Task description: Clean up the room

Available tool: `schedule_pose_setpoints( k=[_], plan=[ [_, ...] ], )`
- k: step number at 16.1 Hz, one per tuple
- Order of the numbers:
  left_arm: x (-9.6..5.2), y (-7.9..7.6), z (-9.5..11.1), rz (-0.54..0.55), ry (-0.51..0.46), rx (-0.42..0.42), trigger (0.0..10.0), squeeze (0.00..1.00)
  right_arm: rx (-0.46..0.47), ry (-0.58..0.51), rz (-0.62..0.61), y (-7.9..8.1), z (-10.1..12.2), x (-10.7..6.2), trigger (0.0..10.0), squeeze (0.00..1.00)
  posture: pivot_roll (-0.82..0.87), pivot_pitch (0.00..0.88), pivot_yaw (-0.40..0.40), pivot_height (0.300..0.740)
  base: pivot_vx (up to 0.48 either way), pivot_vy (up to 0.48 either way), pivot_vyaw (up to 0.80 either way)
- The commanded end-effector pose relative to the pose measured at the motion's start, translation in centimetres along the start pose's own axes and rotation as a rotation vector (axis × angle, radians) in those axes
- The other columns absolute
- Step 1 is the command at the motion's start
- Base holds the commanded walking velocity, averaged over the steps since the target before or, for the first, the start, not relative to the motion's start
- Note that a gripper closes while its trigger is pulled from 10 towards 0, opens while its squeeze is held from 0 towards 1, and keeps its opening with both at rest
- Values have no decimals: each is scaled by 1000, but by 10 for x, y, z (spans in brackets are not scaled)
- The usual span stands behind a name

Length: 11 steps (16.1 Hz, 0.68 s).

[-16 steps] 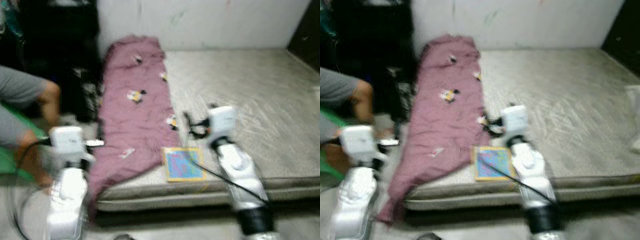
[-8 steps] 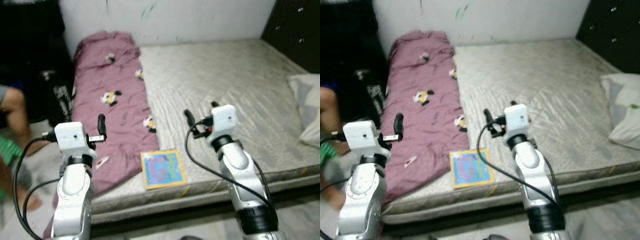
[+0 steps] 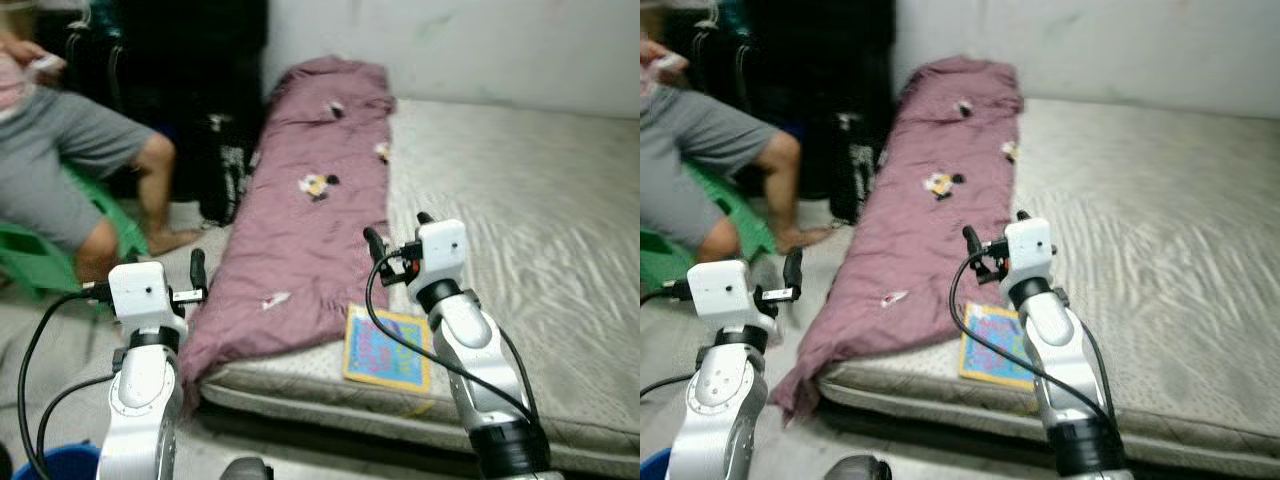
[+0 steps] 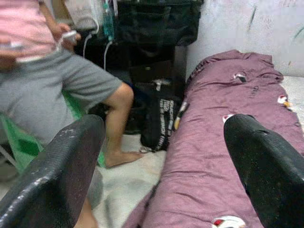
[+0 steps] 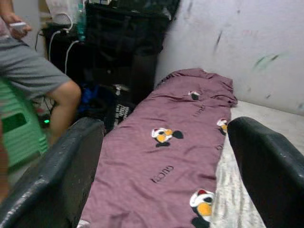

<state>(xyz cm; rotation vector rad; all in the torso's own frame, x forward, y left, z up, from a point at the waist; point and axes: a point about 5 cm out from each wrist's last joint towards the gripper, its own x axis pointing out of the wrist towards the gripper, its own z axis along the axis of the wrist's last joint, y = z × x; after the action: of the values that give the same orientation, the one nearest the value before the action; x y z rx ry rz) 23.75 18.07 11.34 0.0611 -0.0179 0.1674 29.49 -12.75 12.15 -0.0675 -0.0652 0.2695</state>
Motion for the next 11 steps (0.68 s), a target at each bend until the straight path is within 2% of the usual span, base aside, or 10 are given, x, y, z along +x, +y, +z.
schedule_pose_setpoints(
  k=[1,4,10,11],
  plan=[
    [6,-4,7,-9,-40,23,10000,0,7,-12,-30,-7,2,2,10000,0,6,0,-24,740,0,0,0],
    [8,-3,9,0,-41,14,10000,0,2,-17,-6,-3,4,5,10000,0,2,0,-27,740,0,0,0],
    [9,-5,9,-2,-47,10,10000,0,-11,-14,10,0,2,5,10000,0,2,0,-33,740,0,-251,0],
    [9,-4,9,-1,-46,9,10000,0,-12,-14,9,0,3,5,10000,0,1,0,-34,740,0,-259,556]
  ],
)
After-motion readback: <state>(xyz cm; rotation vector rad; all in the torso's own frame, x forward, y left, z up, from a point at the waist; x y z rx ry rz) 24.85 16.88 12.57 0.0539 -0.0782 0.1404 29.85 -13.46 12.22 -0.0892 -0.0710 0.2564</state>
